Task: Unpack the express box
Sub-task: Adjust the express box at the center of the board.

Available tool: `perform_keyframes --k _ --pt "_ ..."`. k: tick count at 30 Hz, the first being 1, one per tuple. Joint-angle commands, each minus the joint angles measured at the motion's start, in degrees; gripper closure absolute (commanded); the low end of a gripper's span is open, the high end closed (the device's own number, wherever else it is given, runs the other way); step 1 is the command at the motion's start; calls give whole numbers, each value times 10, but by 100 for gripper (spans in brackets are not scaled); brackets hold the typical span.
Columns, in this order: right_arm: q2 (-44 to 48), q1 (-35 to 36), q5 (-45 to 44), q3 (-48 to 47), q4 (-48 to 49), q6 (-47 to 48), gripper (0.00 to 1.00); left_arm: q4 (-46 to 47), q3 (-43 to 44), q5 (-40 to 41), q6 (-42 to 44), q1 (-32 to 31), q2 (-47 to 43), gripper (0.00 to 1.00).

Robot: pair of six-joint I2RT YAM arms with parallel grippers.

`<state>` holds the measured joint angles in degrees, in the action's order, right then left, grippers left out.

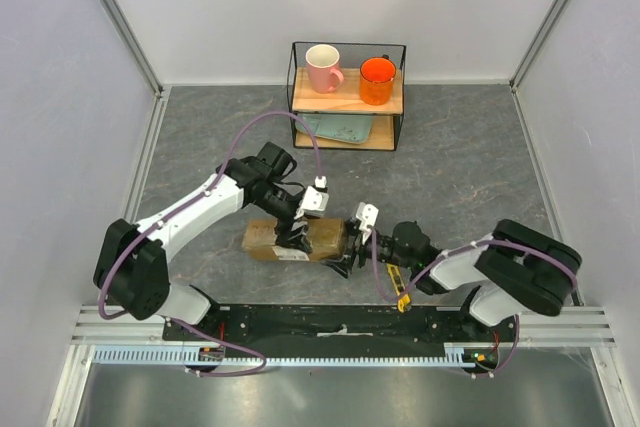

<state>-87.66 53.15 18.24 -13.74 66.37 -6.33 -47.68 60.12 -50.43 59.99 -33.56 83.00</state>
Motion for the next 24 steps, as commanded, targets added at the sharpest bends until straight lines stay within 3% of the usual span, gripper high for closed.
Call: perform_keyframes --k 1,7,12,20,24 --pt "84 2 17 -5 28 -9 2 -63 26 -98 -18 1 -27 46" --pt "171 2 21 0 -20 -13 2 -66 27 -109 -25 1 -36 46" --pt "159 2 63 -17 -63 -18 13 -65 54 -130 -43 1 -38 46" --pt "169 1 58 -19 -72 -28 11 -75 64 -138 -47 5 -57 47" --pt "179 2 61 -36 -85 -21 35 -76 61 -141 -49 5 -60 47"
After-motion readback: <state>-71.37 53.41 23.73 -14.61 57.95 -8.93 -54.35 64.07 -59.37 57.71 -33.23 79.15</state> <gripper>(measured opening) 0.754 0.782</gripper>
